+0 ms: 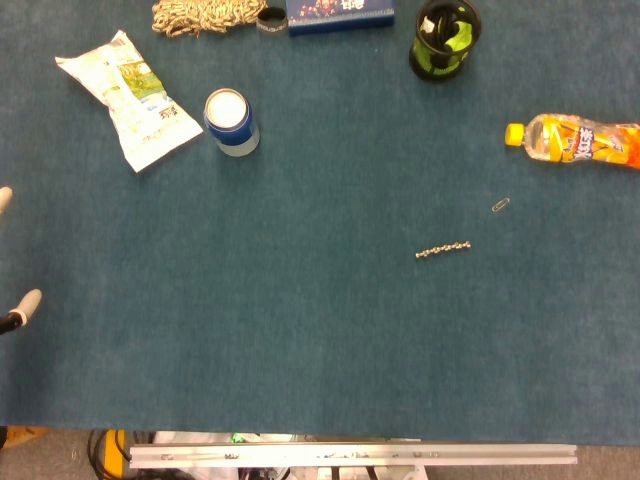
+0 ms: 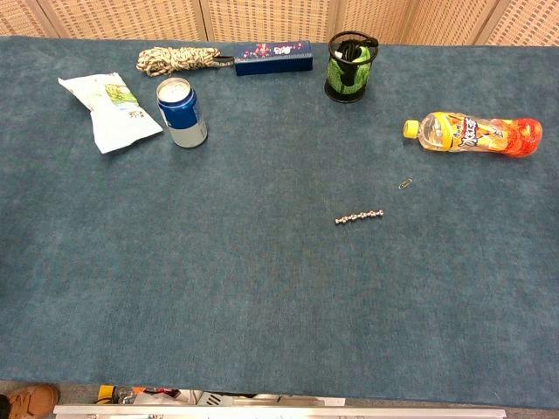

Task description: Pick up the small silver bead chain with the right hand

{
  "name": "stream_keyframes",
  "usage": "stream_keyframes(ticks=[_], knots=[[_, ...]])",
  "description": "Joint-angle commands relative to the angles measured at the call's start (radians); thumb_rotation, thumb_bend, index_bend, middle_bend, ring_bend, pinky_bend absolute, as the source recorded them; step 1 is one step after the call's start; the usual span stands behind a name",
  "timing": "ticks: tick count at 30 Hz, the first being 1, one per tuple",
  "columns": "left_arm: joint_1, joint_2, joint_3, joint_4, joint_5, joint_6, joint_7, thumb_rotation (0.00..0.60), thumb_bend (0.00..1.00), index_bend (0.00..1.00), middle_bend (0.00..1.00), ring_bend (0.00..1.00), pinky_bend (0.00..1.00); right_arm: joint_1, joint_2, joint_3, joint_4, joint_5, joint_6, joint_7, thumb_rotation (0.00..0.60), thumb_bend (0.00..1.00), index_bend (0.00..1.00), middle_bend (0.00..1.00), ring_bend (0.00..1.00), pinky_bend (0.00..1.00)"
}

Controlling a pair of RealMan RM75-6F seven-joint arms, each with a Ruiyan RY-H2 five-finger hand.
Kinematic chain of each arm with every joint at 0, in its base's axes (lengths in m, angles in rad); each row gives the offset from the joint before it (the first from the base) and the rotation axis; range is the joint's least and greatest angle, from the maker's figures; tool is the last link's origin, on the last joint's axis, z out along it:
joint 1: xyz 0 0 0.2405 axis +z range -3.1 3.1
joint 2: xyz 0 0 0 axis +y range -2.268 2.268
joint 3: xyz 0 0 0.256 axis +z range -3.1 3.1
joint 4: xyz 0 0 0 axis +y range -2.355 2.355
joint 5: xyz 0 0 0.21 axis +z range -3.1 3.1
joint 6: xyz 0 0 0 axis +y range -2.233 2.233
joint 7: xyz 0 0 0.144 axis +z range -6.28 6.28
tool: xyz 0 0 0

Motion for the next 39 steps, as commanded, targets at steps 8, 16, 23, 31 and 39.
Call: stream_keyframes(ticks=[8,16,23,31,39], knots=[[0.005,-0.001,0.002,0.006,0.012,0.012,-0.008,0.6,0.17,0.02,0.04,0.03,0.0,0.002,0.01,-0.007,-0.008,-0.039,0.012,0.027,0.6,0.15,0.25,0.33,0.22,0.3],[0.01,-0.005,-0.002,0.014,-0.001,0.013,-0.009,0.6,0.17,0.02,0.04,0.03,0.0,0.047,0.026,0.006,-0.02,-0.112,-0.002,0.037,0.6,0.15,0.26,0.36,0.23,0.32],[0.008,0.003,0.003,0.012,0.002,0.003,-0.026,0.6,0.17,0.02,0.04,0.03,0.0,0.146,0.02,0.021,-0.065,-0.165,-0.106,0.028,0.6,0.15,0.29,0.54,0.53,0.62],[0.02,0.009,0.006,0.008,-0.004,0.013,-0.042,0.6,0.17,0.02,0.04,0.03,0.0,0.294,-0.031,0.04,-0.08,-0.174,-0.303,-0.053,0.6,0.15,0.41,0.85,0.86,0.92],[0.021,0.014,0.008,0.008,-0.01,0.004,-0.05,0.6,0.17,0.02,0.04,0.03,0.0,0.395,-0.13,0.055,-0.046,-0.086,-0.451,-0.142,0.6,0.15,0.42,0.92,0.94,0.98]])
